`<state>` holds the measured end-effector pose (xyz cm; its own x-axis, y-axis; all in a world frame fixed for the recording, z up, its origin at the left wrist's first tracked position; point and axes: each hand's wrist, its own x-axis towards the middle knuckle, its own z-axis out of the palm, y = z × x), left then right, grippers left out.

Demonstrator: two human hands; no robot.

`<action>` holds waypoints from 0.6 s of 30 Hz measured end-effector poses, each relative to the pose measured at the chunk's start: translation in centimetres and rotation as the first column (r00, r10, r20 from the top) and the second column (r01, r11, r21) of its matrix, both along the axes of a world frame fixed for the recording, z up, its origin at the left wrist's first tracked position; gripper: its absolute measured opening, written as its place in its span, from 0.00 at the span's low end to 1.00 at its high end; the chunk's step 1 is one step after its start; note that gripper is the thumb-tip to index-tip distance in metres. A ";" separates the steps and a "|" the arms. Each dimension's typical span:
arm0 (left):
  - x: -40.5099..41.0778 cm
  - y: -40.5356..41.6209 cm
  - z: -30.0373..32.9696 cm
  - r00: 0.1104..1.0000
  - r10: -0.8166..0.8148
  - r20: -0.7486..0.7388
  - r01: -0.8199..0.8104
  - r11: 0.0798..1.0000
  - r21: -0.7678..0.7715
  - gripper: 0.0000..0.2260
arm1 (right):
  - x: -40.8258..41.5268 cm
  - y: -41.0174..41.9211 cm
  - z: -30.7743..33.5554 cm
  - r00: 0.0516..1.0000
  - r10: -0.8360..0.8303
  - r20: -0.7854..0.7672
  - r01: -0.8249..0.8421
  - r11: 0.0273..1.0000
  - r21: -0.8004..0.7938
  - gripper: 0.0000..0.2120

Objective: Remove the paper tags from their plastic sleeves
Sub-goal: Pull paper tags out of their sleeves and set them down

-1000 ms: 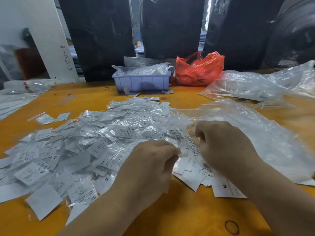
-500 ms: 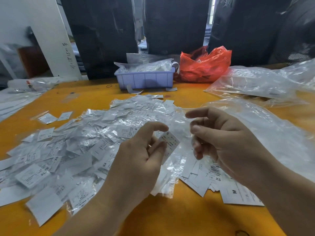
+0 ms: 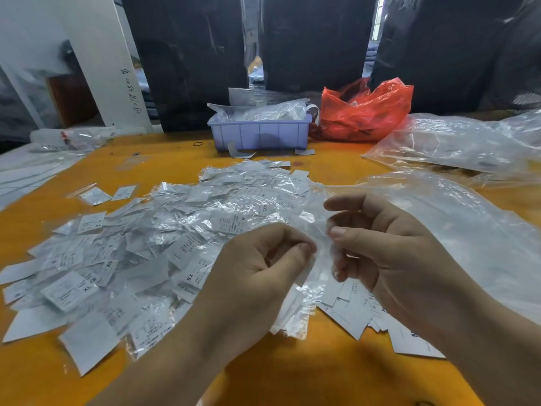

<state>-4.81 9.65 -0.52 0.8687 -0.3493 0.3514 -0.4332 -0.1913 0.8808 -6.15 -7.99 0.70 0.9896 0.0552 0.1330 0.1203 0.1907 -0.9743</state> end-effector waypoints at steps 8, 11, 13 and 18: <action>-0.2 0.1 0.4 0.995 0.089 0.035 -0.085 0.991 -0.101 0.06 | -0.4 0.5 0.2 0.966 0.226 -0.126 -0.231 0.972 -0.028 0.21; -0.3 0.0 0.4 0.991 0.127 0.043 -0.122 0.988 -0.099 0.07 | -0.7 0.8 0.2 0.980 0.185 -0.073 -0.193 0.973 -0.128 0.17; -0.3 0.0 0.4 0.990 0.135 0.047 -0.131 0.987 -0.090 0.09 | -0.7 0.8 0.2 0.991 0.124 -0.047 -0.130 0.978 -0.164 0.16; -0.2 0.0 0.3 0.996 0.084 0.016 -0.083 0.995 -0.062 0.07 | -0.7 0.4 0.5 0.998 0.065 0.016 -0.060 0.979 -0.194 0.13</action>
